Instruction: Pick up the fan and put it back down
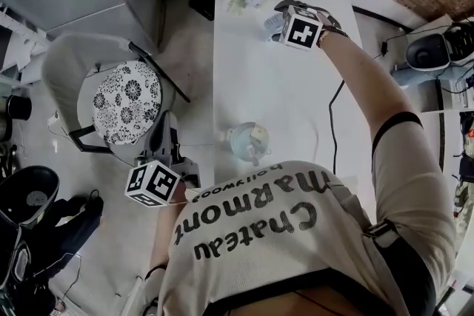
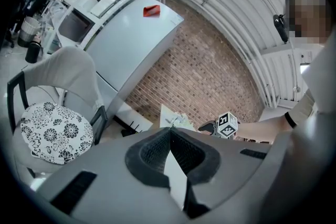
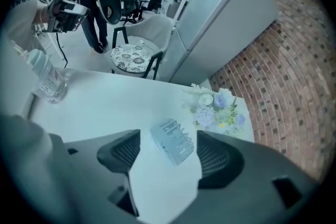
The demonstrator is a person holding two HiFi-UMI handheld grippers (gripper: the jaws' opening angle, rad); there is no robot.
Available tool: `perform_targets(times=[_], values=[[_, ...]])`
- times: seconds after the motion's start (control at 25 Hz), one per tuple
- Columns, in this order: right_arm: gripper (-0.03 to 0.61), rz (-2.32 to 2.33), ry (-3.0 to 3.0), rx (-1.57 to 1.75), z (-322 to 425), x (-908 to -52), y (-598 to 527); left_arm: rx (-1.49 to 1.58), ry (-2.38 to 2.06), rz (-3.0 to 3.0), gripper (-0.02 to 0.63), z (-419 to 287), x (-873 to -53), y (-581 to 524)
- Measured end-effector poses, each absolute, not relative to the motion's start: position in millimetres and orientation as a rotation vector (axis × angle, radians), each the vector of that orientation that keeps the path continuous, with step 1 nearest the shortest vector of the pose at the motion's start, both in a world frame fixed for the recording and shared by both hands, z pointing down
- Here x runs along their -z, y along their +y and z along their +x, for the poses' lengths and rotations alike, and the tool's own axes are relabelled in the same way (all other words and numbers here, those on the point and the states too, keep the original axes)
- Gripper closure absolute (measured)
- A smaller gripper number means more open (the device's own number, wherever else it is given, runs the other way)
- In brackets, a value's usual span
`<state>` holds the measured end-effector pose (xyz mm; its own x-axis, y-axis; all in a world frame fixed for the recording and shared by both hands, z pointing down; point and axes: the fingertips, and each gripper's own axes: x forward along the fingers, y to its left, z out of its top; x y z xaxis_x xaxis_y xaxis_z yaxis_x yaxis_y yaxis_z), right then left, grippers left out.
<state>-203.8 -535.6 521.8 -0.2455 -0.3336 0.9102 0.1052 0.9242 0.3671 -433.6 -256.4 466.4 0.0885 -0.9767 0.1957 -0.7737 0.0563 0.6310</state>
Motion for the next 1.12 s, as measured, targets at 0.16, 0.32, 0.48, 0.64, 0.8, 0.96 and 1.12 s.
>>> perform_targets(times=[0.16,0.32,0.48,0.64,0.8,0.96,1.12], values=[[0.261,0.193,-1.750,0.406,-198.3,-532.0,-543.9,0.426,-1.742,1.740,0.612,-438.4,-470.4,-252.1],[0.300,0.243,-1.773,0.401,-198.1,-534.8,-551.6,0.426,-1.751,1.724,0.612,-439.7,-473.1,-249.6],[0.305,0.264,-1.799,0.397,-199.4,-534.2,-552.2,0.427,-1.764,1.718,0.612,-440.3,-471.9,-246.8],[0.321,0.295,-1.825,0.386,-198.8,-530.8,-550.7,0.421,-1.777,1.727,0.612,-436.4,-467.2,-245.1],[0.344,0.335,-1.862,0.382,-193.1,-526.4,-546.8,0.405,-1.793,1.739,0.612,-422.1,-458.0,-242.5],[0.360,0.369,-1.897,0.364,-181.0,-521.2,-539.5,0.402,-1.839,1.729,0.612,-406.1,-444.3,-232.0],[0.364,0.406,-1.940,0.280,-162.4,-519.0,-532.8,0.425,-1.905,1.696,0.612,-387.6,-431.9,-215.1]])
